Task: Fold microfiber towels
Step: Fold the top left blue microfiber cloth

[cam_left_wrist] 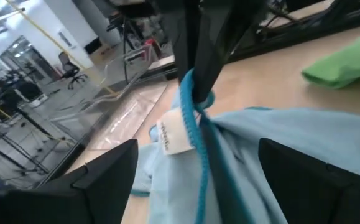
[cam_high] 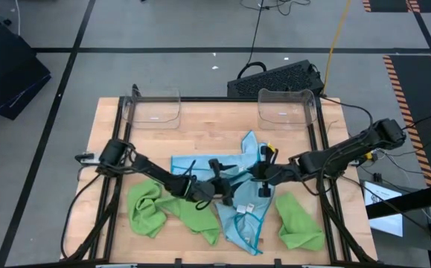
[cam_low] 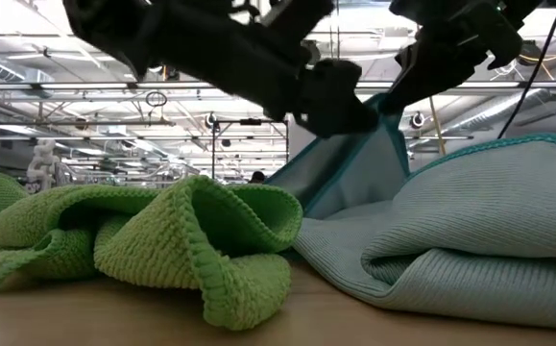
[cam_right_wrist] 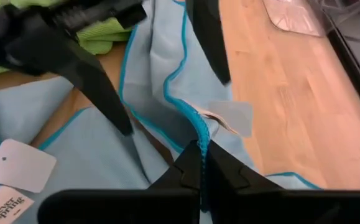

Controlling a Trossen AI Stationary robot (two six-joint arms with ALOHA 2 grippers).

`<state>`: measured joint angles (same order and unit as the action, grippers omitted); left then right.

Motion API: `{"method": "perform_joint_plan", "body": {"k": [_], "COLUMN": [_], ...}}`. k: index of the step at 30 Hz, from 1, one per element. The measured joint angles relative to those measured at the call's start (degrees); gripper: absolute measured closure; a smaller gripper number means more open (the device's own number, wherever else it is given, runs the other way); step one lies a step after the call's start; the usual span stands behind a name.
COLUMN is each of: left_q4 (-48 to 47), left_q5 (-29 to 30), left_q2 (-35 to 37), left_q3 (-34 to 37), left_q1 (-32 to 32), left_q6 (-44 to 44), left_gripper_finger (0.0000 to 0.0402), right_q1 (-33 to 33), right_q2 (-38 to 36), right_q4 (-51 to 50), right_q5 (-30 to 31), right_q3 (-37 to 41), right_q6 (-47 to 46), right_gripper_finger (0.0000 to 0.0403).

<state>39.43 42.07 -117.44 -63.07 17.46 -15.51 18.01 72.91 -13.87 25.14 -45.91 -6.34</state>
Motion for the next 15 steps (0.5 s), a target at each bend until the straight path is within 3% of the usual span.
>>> {"method": "perform_joint_plan", "body": {"k": [4, 8, 12, 15], "left_q4": [1.0, -1.0, -2.0, -2.3], "left_q5": [-6.8, -4.5, -6.8, -7.4], "left_q2": [-0.9, -1.1, -1.2, -1.2], "left_q3": [-0.1, -0.2, -0.2, -0.2], "left_q1": [-1.4, -2.7, -4.4, -4.6], "left_q6": [2.9, 4.6, 4.1, 2.4], "left_gripper_finger": [0.0064, 0.0076, 0.0125, 0.0187], "right_q1": [-0.8, -1.5, -1.8, -1.9], "right_q2": [0.1, 0.1, 0.1, 0.1], "right_q4": [0.5, 1.3, 3.2, 3.3], "right_q5": [-0.2, -1.5, -2.9, -2.9], "right_q3": [0.0, 0.0, 0.0, 0.0], "right_q6": [-1.1, -2.0, -2.0, -2.4], "right_gripper_finger": [0.0401, 0.0401, 0.0401, 0.0401]}}
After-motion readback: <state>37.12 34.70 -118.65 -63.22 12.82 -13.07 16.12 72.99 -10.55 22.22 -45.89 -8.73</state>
